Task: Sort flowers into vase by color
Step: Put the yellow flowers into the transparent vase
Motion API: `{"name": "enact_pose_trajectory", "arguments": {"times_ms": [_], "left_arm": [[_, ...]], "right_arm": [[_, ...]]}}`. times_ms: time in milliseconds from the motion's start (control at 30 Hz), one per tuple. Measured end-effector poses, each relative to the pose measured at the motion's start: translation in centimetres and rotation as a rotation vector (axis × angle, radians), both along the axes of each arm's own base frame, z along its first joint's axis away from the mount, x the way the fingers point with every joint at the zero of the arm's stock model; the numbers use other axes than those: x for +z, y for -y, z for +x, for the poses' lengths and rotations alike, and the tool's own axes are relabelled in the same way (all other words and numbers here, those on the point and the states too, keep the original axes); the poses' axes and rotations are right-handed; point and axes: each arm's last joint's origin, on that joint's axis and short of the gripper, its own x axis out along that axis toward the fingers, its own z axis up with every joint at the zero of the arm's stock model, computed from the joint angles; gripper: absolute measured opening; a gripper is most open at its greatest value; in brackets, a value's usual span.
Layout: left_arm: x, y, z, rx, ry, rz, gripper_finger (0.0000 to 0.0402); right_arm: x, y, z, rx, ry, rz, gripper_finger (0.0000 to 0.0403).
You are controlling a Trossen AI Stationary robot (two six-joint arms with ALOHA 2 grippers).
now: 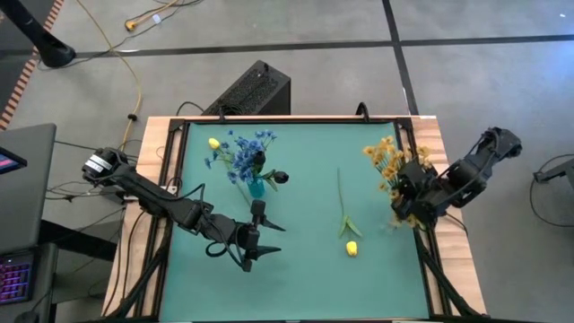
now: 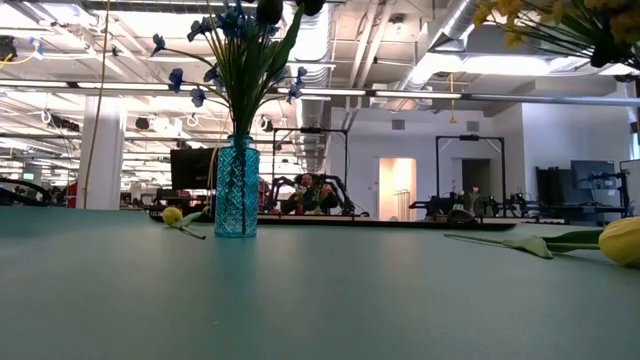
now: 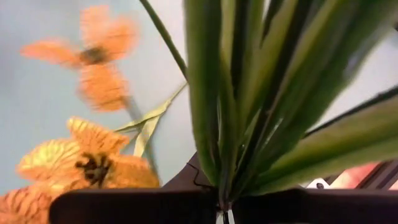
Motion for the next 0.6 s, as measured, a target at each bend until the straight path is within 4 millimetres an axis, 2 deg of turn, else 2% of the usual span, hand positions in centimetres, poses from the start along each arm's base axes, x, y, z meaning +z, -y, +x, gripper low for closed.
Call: {"name": "enact_pose_trajectory", "arguments": {"times_ms": [600], "left_arm": [[0.04, -0.02, 0.02, -0.003, 0.005, 0.012, 0.0236]], "right_arm": [[-0.11, -0.93, -0.51, 0.046, -0.036, 0.097, 0.0092]]}}
